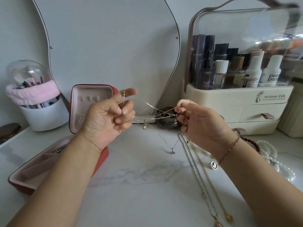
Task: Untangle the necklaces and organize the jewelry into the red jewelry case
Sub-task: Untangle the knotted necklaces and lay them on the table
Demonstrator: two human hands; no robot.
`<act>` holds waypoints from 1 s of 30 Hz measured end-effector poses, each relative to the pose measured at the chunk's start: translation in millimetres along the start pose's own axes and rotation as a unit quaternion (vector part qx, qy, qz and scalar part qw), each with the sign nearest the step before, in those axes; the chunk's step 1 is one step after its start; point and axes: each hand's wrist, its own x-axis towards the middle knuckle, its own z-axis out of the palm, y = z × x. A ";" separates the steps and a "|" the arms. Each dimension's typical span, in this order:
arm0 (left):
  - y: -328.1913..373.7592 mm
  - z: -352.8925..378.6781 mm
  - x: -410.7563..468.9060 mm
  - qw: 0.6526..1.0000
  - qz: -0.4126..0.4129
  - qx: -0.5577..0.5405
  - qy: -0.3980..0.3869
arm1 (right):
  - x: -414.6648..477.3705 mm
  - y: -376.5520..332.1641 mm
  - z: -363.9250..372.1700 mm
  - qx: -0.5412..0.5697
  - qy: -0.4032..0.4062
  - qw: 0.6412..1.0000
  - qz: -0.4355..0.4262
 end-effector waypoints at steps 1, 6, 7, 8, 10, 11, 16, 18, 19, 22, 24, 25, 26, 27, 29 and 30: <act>1.2 -0.2 -0.6 1.000 0.006 0.001 0.004 | -0.7 -0.5 1.0 -0.003 -0.001 1.000 0.000; 6.7 0.8 -1.4 0.996 0.044 0.038 0.070 | -2.9 -4.1 1.1 -0.016 0.016 1.000 -0.007; 7.5 0.2 -1.4 0.993 0.059 0.050 0.090 | -2.8 -5.1 0.2 -0.012 0.019 1.000 -0.012; 8.5 -0.3 -1.5 0.989 0.074 0.059 0.111 | -2.9 -6.2 -0.4 -0.006 0.023 1.000 -0.017; 9.9 -1.2 -1.8 0.980 0.102 0.073 0.157 | -3.1 -7.1 -0.8 -0.008 0.030 0.999 -0.025; 10.6 -0.8 -2.1 0.974 0.116 0.079 0.179 | -3.3 -7.0 -0.9 -0.017 0.033 0.999 -0.029; 16.3 -1.6 -3.6 0.953 0.184 0.089 0.223 | -8.6 -9.0 2.8 -0.138 0.048 0.988 -0.041; 20.1 -3.0 -6.1 0.948 0.193 0.099 0.233 | -10.3 -10.8 3.1 -0.175 0.056 0.982 -0.041; 21.8 -3.1 -7.6 0.945 0.192 0.106 0.242 | -10.8 -11.3 2.5 -0.195 0.059 0.978 -0.037; 25.1 -2.6 -11.0 0.935 0.196 0.123 0.268 | -11.5 -11.6 0.7 -0.267 0.069 0.961 -0.018; 25.7 -2.2 -11.8 0.928 0.208 0.140 0.275 | -13.0 -11.4 -0.8 -0.351 0.077 0.933 -0.024; 25.7 -1.9 -12.2 0.925 0.215 0.148 0.278 | -14.2 -11.7 -1.5 -0.391 0.074 0.917 -0.029; 25.7 -2.2 -12.6 0.921 0.221 0.154 0.282 | -15.2 -12.1 -2.2 -0.422 0.066 0.903 -0.032; 25.8 -2.5 -12.7 0.918 0.225 0.160 0.284 | -15.8 -12.2 -3.4 -0.448 0.058 0.892 -0.033; 25.6 -2.5 -12.2 0.915 0.231 0.176 0.281 | -16.0 -12.0 -5.5 -0.497 0.055 0.866 -0.029; 25.0 -2.2 -11.4 0.914 0.231 0.185 0.277 | -15.5 -11.2 -6.3 -0.513 0.055 0.856 -0.031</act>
